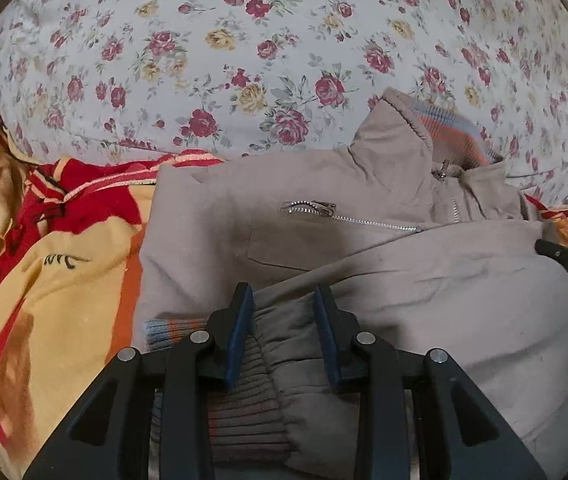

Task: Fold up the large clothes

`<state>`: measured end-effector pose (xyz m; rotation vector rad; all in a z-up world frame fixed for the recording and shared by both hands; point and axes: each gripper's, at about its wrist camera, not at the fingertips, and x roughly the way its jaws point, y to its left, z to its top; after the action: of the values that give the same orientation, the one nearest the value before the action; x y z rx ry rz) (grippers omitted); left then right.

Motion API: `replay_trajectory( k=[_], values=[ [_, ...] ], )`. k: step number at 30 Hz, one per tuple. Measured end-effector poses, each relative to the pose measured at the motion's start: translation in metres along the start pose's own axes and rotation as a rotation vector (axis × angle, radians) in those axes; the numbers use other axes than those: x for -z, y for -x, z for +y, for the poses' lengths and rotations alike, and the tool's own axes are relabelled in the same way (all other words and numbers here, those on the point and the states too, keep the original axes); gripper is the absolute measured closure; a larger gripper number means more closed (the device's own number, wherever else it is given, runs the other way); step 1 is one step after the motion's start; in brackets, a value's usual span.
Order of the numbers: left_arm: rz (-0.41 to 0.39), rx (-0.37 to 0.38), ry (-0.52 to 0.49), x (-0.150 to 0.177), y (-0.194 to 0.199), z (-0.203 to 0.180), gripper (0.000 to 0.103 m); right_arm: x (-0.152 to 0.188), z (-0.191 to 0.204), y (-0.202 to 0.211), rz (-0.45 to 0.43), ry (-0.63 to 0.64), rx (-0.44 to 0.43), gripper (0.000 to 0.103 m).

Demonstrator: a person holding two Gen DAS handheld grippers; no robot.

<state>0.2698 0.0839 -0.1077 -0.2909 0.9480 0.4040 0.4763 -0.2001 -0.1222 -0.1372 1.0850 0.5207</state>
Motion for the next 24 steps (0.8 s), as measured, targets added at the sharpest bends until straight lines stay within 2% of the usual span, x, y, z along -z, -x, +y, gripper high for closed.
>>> replay_trajectory(
  k=[2, 4, 5, 6, 8, 9, 14, 21, 24],
  values=[
    [0.002, 0.012, 0.007, -0.001, -0.001, 0.002, 0.073, 0.002, 0.001, 0.001, -0.001, 0.015, -0.010, 0.077],
    [0.000, 0.029, 0.011, -0.001, 0.000, 0.003, 0.069, 0.004, 0.002, 0.003, -0.006, 0.019, -0.032, 0.068],
    [-0.001, 0.043, 0.005, -0.001, 0.001, 0.003, 0.064, 0.005, 0.003, 0.004, -0.005, 0.025, -0.050, 0.055],
    [-0.001, 0.054, 0.002, -0.001, -0.001, 0.003, 0.059, 0.006, 0.005, 0.005, 0.000, 0.038, -0.080, 0.038],
    [-0.001, 0.063, -0.008, -0.001, 0.000, 0.001, 0.056, 0.008, 0.012, 0.009, 0.015, 0.075, -0.107, 0.020],
    [-0.001, 0.064, -0.016, 0.000, 0.001, 0.000, 0.054, 0.010, 0.016, 0.010, 0.024, 0.095, -0.095, 0.015],
    [0.001, 0.039, -0.062, 0.003, 0.000, -0.010, 0.049, 0.020, 0.033, 0.016, 0.027, 0.157, -0.031, 0.012],
    [0.000, 0.056, -0.060, 0.002, -0.003, -0.008, 0.046, 0.028, 0.021, 0.022, 0.014, 0.084, -0.108, 0.008],
    [-0.001, 0.059, -0.058, 0.002, -0.004, -0.009, 0.046, 0.027, 0.017, 0.020, 0.036, 0.110, -0.104, 0.008]
  ],
)
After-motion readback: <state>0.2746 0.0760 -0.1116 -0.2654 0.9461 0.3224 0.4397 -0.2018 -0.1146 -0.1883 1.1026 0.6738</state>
